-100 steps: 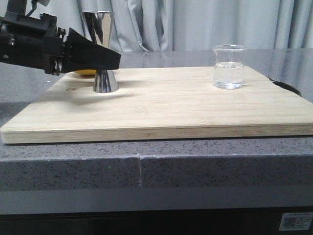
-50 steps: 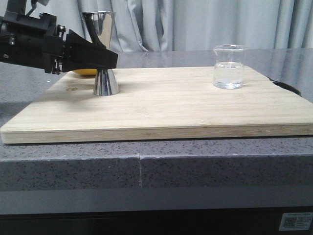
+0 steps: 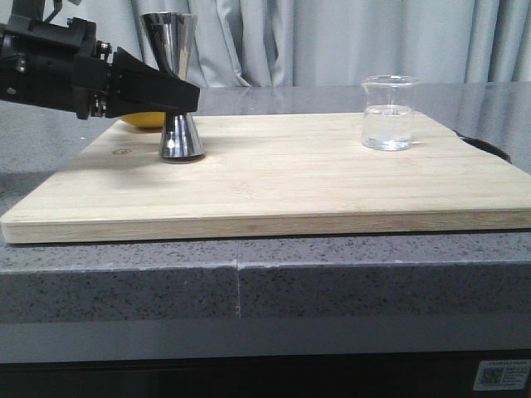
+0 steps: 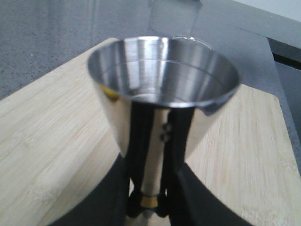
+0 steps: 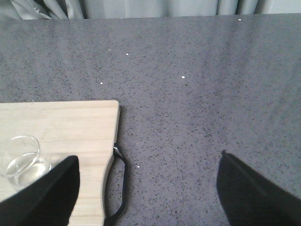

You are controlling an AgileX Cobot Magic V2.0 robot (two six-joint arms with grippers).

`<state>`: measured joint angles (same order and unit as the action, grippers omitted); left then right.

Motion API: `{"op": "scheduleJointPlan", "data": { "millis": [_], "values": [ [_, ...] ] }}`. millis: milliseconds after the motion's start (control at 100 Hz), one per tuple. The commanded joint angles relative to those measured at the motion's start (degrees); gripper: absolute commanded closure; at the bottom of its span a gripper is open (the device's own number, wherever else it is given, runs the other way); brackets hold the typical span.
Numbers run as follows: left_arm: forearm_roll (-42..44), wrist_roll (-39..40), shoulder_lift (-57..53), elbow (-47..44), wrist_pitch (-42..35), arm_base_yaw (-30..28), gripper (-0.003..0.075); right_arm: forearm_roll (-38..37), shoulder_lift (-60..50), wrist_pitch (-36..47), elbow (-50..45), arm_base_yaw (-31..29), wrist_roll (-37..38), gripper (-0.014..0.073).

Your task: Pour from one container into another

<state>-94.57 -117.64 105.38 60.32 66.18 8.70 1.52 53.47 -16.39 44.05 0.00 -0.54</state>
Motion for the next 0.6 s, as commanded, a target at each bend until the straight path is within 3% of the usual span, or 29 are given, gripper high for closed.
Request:
{"op": "scheduleJointPlan", "data": {
  "millis": [0,310,590],
  "values": [
    [-2.69,0.04,-2.85,2.8,6.61,0.78,0.0739,-0.66,-0.25,4.8,2.13,0.06,-0.52,0.0053],
    [-2.0,0.04,-3.71,7.38,6.52,5.37,0.0739,-0.9,-0.25,10.29,-1.77,2.51,-2.06,0.0053],
    [-3.53,0.04,-3.71,8.39,6.52,7.08,0.0739,-1.99,0.88,26.48,-11.43,11.68,-2.06,0.0053]
  ]
}}
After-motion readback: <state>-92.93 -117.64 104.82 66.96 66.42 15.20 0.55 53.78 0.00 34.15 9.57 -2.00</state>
